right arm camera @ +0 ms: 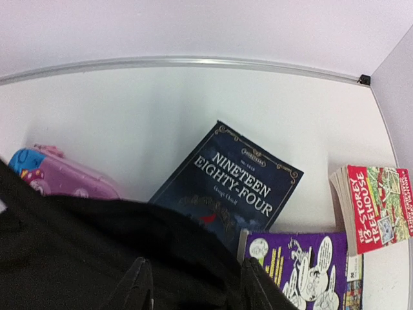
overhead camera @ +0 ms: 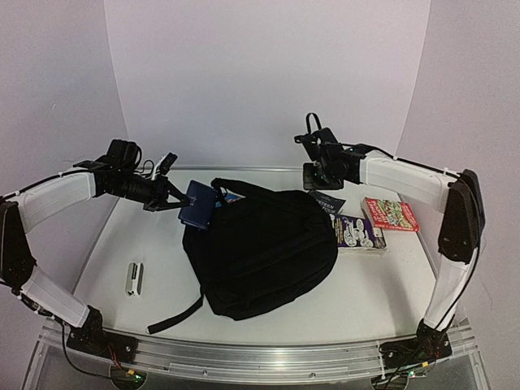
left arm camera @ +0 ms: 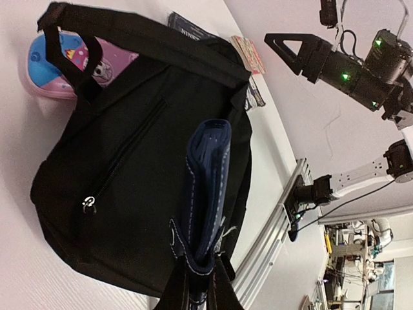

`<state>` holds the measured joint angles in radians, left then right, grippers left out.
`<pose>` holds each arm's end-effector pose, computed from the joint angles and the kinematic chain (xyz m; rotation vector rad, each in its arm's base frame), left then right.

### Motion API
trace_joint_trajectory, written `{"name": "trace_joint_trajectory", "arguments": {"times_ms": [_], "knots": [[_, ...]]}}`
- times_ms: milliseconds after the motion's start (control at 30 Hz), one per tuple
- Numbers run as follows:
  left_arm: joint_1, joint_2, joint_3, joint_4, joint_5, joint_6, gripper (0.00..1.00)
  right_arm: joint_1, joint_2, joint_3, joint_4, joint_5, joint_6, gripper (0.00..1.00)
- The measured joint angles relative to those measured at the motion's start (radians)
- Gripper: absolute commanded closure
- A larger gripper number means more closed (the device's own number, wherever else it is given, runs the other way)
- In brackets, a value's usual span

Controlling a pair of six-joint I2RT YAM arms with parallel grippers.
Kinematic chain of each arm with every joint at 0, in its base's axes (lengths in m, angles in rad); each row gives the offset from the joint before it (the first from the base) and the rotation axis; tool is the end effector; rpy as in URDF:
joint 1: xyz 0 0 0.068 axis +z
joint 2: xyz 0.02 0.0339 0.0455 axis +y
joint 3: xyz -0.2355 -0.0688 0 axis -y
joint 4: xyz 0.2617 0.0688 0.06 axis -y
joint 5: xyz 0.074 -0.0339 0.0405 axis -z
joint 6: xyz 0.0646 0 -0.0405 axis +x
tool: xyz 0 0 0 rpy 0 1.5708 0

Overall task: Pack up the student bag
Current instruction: Place the student bag at the center of the board.

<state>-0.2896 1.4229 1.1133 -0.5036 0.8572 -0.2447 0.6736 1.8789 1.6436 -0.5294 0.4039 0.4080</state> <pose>0.3049 -0.1418 0.2394 0.4768 2.3240 -1.2740 0.3724 0.2647 0.2429 -0.1034 2.2604 0.0992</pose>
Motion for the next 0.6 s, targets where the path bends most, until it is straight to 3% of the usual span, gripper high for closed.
{"name": "trace_joint_trajectory", "arguments": {"times_ms": [133,367,600], "knots": [[0.073,-0.032,-0.015,0.014,-0.033,-0.031,1.0,0.006,0.046,0.042,-0.01,-0.001,-0.031,0.24],[0.214,-0.059,-0.023,0.041,-0.092,-0.077,1.0,0.246,0.097,0.102,-0.006,-0.068,-0.056,0.2],[0.228,-0.082,-0.028,0.03,-0.181,-0.078,1.0,0.444,0.291,0.267,0.014,-0.166,-0.068,0.12]]}}
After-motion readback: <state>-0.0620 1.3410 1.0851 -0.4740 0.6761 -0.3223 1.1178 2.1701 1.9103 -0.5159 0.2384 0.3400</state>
